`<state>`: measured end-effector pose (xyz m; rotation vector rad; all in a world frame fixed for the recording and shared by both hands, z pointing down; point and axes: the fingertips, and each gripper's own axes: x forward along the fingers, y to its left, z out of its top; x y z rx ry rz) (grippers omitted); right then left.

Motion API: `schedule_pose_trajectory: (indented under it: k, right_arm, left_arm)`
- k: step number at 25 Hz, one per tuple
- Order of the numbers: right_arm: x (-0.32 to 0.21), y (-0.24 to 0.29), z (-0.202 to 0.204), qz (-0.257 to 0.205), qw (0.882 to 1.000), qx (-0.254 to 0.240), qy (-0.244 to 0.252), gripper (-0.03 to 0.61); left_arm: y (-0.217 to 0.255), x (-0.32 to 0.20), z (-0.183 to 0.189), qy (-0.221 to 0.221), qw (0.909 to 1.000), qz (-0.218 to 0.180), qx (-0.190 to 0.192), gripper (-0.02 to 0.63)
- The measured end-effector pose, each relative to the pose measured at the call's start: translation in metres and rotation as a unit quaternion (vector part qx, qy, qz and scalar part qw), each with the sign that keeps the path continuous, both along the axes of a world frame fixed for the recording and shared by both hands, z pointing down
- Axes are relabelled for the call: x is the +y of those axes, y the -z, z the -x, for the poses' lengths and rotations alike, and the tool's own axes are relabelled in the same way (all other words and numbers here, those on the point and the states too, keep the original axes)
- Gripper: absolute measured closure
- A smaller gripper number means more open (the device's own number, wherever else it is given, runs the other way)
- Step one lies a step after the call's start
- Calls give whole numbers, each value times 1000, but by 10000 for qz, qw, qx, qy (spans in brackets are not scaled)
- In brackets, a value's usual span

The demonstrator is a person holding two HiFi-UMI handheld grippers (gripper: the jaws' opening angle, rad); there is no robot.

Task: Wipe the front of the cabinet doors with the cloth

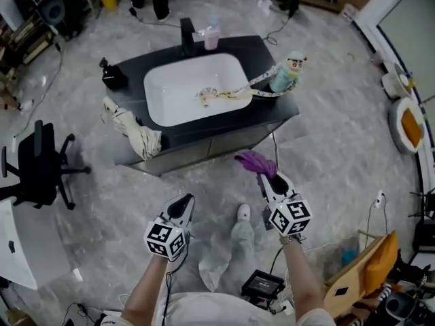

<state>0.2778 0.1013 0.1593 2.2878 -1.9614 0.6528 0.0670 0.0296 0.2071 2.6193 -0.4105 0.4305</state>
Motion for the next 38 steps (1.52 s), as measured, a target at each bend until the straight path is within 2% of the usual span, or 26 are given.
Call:
schedule_pose_trajectory:
  k: [4,6,10,12,15,17,22,26,30,34,38]
  right_arm:
    - [25,97,37,-269,9979,558,198,488]
    - [42,137,53,-411,9964,680,285,488]
    - [71,199,80,-862,9931,619,499,488]
    - [91,220,90,-1128,9917,391,483,488]
    - [125,230,103,-1363,9893,32,526,488]
    - [146,231,112,-1414,9873,-98,712,488]
    - [199,234,126,-1383,9826,-94,1236,488]
    - [222,228,130,-1347,9816,-124,1348,488]
    - [238,240,148,-1539,9818,103,1110,488]
    - [247,248,190,-1629,9831,172,816,488]
    - [246,247,265,-1624,9850,88,578,488]
  left_arm:
    - [84,-4,20,238,9984,-273,431,591]
    - [119,3,34,380,9966,-368,625,591]
    - [177,28,65,689,9919,-667,832,591]
    - [200,49,79,788,9893,-918,820,591]
    - [224,89,101,1066,9834,-1288,706,591]
    - [237,117,112,1374,9782,-1396,685,591]
    - [246,185,118,1693,9753,-1229,713,591]
    - [260,212,115,1607,9746,-1379,726,591]
    - [288,214,128,1562,9698,-1554,1048,591]
    - [312,202,168,1528,9626,-1714,1438,591]
    - [319,203,229,1190,9632,-1930,1443,591]
